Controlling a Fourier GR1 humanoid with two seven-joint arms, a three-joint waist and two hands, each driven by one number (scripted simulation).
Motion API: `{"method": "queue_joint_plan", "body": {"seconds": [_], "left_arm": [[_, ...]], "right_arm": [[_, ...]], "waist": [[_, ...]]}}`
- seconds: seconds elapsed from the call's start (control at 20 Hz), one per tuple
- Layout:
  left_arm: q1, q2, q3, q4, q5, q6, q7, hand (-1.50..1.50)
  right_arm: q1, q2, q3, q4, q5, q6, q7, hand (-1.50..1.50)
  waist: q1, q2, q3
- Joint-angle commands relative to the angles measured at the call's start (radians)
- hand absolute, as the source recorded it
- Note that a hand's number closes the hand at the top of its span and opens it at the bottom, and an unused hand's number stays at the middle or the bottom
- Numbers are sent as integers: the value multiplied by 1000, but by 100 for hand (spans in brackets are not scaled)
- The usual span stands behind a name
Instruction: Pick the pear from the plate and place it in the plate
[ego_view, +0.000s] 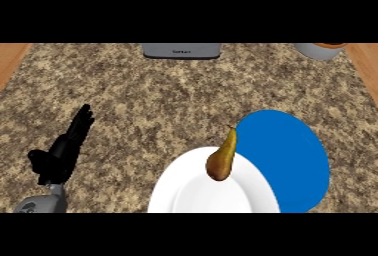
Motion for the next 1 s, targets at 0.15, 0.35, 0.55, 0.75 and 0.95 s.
{"method": "queue_joint_plan", "body": {"seconds": [0.15, 0.35, 0.55, 0.75, 0.95], "left_arm": [[-10, -29, -21, -19, -13, 21, 20, 0], [16, -26, -19, 14, -33, 24, -34, 0], [-18, -3, 12, 14, 2, -2, 14, 0], [29, -29, -3, 12, -14, 8, -12, 0], [28, -19, 10, -30, -14, 6, 15, 0]], "right_arm": [[-213, 28, 267, 4, 339, -31, 213, 150], [-354, 162, 463, 98, 500, -48, 366, 150], [-452, 441, 568, 300, 556, -129, 478, -150], [-519, 552, 573, 422, 637, -101, 583, -150], [-508, 573, 593, 473, 595, -167, 601, -150]], "waist": [[17, -1, -2], [10, -3, -1], [-2, -2, 1], [-9, -3, 2], [-14, -4, 3]]}}
